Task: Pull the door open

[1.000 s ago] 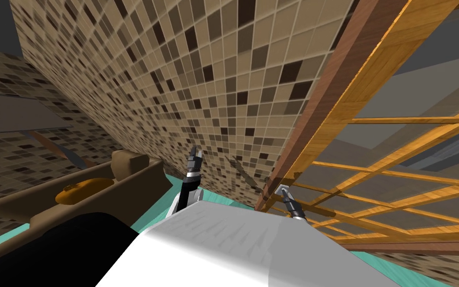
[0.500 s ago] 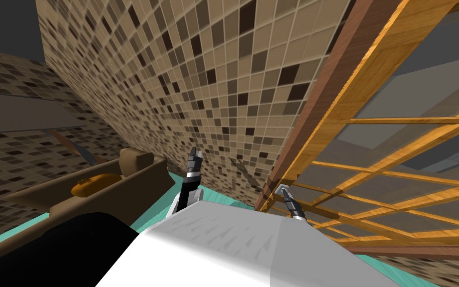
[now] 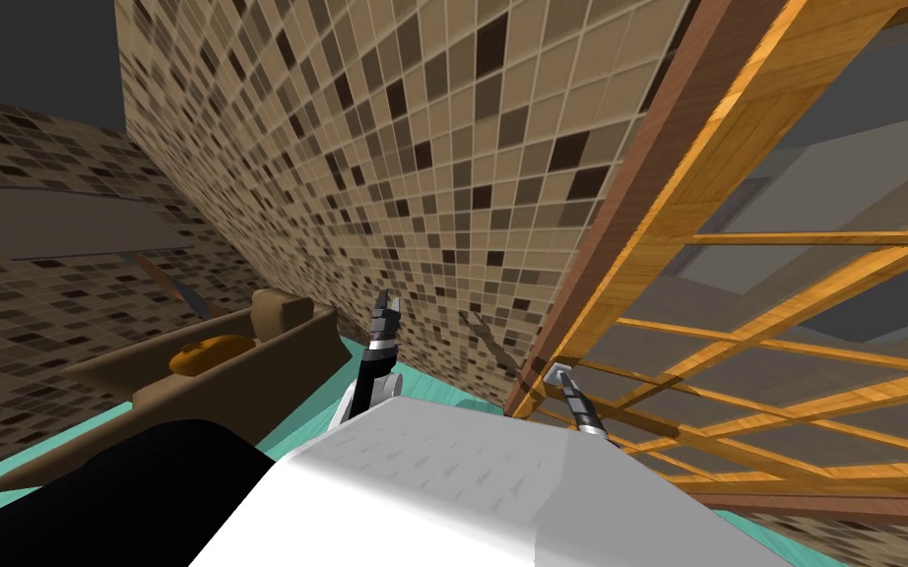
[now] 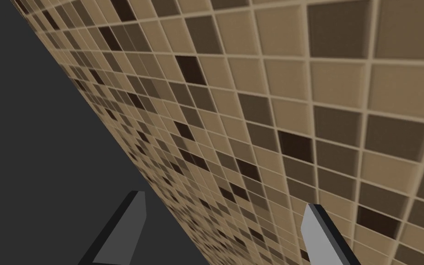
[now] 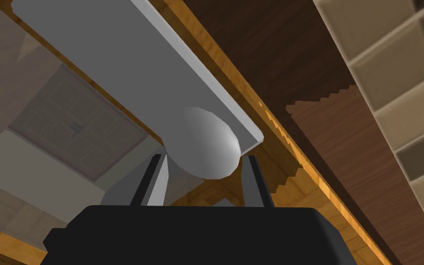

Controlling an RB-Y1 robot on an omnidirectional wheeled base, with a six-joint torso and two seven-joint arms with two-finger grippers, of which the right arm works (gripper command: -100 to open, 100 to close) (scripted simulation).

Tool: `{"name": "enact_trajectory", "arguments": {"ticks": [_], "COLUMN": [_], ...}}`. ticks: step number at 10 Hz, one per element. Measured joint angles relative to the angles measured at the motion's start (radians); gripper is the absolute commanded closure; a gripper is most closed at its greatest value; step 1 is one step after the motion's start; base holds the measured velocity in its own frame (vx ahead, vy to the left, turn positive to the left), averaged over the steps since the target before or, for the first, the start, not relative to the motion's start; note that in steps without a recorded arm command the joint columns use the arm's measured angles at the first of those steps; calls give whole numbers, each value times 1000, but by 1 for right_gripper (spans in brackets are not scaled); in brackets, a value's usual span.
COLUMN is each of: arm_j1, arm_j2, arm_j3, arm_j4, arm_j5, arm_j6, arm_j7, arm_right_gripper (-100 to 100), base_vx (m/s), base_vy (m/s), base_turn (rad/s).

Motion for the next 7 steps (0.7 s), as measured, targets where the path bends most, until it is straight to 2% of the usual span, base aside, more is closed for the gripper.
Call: {"name": "enact_trajectory", "arguments": {"ticks": [7], "arm_j1": [-9], "arm_j2": [-4], "arm_j3": [14], "arm_j4": [6], "arm_j5": [-53], "arm_j6": [8], "arm_j7": [-165], "arm_right_gripper": [100], "base_vx": [-43], "base_vy": [-16], "base_turn": [59]}}
